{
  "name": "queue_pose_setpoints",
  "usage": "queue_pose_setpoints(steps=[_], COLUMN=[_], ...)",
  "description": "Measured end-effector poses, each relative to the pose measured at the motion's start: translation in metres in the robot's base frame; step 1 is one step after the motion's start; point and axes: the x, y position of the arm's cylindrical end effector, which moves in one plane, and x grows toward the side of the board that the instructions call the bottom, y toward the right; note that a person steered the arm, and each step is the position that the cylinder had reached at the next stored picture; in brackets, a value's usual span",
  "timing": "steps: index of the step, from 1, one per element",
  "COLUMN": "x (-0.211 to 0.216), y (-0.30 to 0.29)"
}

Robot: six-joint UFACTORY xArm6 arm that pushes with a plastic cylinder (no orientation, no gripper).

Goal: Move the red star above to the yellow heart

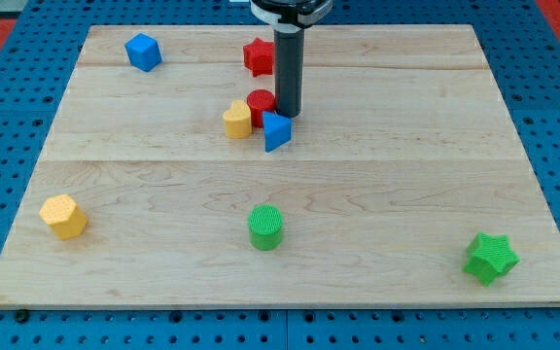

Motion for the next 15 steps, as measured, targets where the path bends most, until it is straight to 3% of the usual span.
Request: queue_pose_setpoints(steps=[2, 4, 6, 7, 8, 9, 10, 11, 12, 13, 15], x=[-0.029, -0.098, -0.157, -0.126, -0.126, -0.153, -0.144, -0.125, -0.102, -0.118, -0.111], y=[0.023, 0.028, -0.036, -0.088, -0.074, -0.030, -0.015, -0.049, -0.047, -0.046, -0.025])
